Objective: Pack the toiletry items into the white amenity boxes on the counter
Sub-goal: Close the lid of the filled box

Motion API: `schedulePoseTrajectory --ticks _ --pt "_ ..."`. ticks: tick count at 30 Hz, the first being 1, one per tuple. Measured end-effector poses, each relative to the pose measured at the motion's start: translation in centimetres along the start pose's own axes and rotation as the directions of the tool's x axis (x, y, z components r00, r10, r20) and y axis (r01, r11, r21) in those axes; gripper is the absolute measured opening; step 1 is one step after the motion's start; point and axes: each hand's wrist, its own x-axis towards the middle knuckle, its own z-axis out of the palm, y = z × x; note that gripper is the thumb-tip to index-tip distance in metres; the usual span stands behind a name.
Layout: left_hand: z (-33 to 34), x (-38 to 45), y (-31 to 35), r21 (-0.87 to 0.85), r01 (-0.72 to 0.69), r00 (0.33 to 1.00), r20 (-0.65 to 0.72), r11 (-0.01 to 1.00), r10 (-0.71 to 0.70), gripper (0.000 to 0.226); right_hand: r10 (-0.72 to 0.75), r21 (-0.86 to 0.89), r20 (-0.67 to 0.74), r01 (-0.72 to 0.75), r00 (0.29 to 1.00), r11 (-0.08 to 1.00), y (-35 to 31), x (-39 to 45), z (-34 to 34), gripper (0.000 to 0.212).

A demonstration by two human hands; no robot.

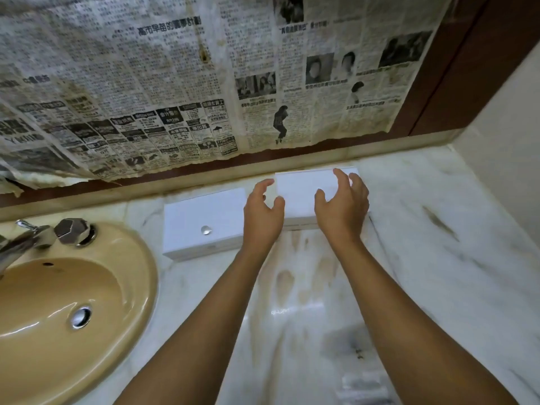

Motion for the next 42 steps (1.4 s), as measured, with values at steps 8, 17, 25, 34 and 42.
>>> schedulePoseTrajectory --ticks 8,17,25,34,42 --pt "3.2 0.6 1.1 0.056 0.194 0.975 0.101 0.979 -0.199 0.041 0.19 -0.025 0.111 -0.189 0.975 0.982 4.1 1.9 -0.5 0.059" --pt "3.3 0.2 1.6 0.024 0.222 0.966 0.127 0.975 -0.224 0.04 0.18 0.09 0.089 -0.188 0.98 0.978 3.8 1.3 -0.7 0.054" --pt "-0.6 -4.0 3.6 -0.066 0.11 0.987 0.129 0.992 -0.101 0.034 0.117 0.173 0.011 -0.118 0.993 0.978 1.6 -1.8 -5.2 0.052" --pt "-8.5 -15.1 1.7 -0.067 0.063 0.997 0.039 0.996 -0.061 0.032 0.008 0.221 0.146 -0.04 0.989 0.974 0.0 -14.4 -8.8 0.051" --pt "-13.4 -23.5 -3.9 -0.015 0.115 0.993 -0.027 0.993 -0.116 0.033 -0.014 0.197 0.372 -0.064 0.928 0.978 1.3 -24.4 -8.1 0.05"
